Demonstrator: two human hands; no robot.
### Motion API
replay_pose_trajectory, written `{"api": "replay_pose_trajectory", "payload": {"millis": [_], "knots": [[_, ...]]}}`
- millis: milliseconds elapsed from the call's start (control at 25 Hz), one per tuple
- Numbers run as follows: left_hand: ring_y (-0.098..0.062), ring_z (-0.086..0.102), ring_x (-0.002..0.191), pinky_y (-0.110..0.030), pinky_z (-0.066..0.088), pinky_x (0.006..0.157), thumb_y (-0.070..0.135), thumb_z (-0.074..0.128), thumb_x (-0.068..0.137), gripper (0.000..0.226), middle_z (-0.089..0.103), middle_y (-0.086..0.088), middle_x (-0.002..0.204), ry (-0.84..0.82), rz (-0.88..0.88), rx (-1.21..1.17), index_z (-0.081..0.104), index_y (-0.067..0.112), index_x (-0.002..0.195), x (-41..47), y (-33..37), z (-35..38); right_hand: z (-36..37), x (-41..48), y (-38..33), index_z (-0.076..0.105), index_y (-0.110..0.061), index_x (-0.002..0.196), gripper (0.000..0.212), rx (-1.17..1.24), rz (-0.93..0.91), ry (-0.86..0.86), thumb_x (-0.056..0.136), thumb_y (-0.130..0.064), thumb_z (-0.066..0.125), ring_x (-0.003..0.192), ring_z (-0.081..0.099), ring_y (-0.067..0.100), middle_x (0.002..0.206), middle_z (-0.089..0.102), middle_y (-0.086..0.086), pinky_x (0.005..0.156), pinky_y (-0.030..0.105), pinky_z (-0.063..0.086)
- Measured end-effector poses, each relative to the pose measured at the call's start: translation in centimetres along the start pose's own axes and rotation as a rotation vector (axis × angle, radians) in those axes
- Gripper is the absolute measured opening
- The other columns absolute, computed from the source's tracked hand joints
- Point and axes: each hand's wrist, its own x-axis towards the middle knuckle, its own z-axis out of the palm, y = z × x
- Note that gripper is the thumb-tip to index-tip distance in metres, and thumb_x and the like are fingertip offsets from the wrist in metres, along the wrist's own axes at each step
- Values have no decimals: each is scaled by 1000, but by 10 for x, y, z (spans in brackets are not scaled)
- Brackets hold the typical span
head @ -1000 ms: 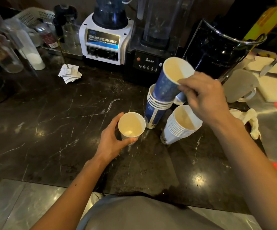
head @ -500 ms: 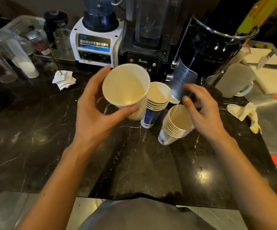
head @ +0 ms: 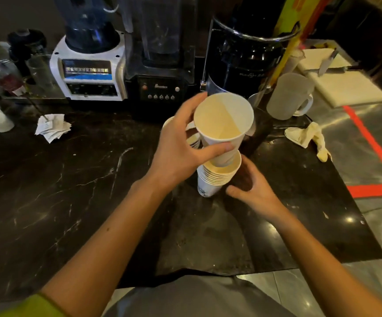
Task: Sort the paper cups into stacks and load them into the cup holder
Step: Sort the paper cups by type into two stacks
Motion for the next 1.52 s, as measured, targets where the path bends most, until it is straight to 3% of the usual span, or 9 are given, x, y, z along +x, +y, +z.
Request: {"api": "replay_pose_trajectory", "payload": {"millis": [160,360,520,680,800,920,1000,1240,1520], "knots": [[-3,45,129,-32,44,108,38,84,70,91,50,9,139,-134,-77,94,35,20,146,-10,-28,20,21,4,20,32,-26,148,102,13,23,43,65,-45,88,134,47,8,145,50,-8,111,43,40],[-1,39,128,-18,32,106,37,83,71,90,46,5,146,-170,-130,296,36,23,145,-17,-42,33,34,8,21,36,-27,145,86,-23,27,141,73,-39,82,126,49,-2,135,51,-19,107,28,45],[-13,28,143,-35,29,117,49,77,73,98,30,3,157,-299,-106,501,24,22,152,-18,-36,32,31,12,25,35,-27,145,84,-33,24,136,76,-35,81,121,49,-8,131,51,-23,99,21,44],[-6,47,127,-18,42,103,37,74,80,63,53,3,138,46,32,372,50,21,136,-39,-22,10,30,13,27,33,-26,147,93,-44,10,140,70,-52,81,130,48,8,142,51,-8,107,38,45],[-10,56,118,-36,51,98,20,76,80,61,56,0,130,295,-111,187,49,15,134,-47,-51,-9,29,16,25,30,-27,147,94,-74,5,122,71,-51,79,133,44,7,145,47,-10,111,39,41],[-15,35,140,-45,35,114,31,88,64,114,32,-3,155,114,-417,148,17,24,153,-43,-96,-13,32,19,24,26,-28,149,98,-49,10,100,72,-40,84,133,38,3,141,41,-19,113,33,35],[-16,27,145,-47,30,117,38,90,57,130,24,0,160,26,-477,124,5,27,155,-37,-112,-4,32,23,25,25,-28,149,99,-38,8,91,71,-36,85,132,36,1,139,40,-20,112,31,33],[-13,40,138,-37,37,113,18,89,65,105,42,4,148,184,-442,55,26,17,148,-27,-124,30,26,34,34,32,-31,143,92,-34,-34,54,70,-36,87,133,41,5,138,47,-17,113,35,36],[-10,45,132,-33,42,109,17,86,70,91,48,6,140,331,-463,79,32,18,142,-27,-119,43,16,42,43,36,-32,136,83,-27,-72,51,70,-33,87,122,43,-5,127,50,-19,100,9,36]]}}
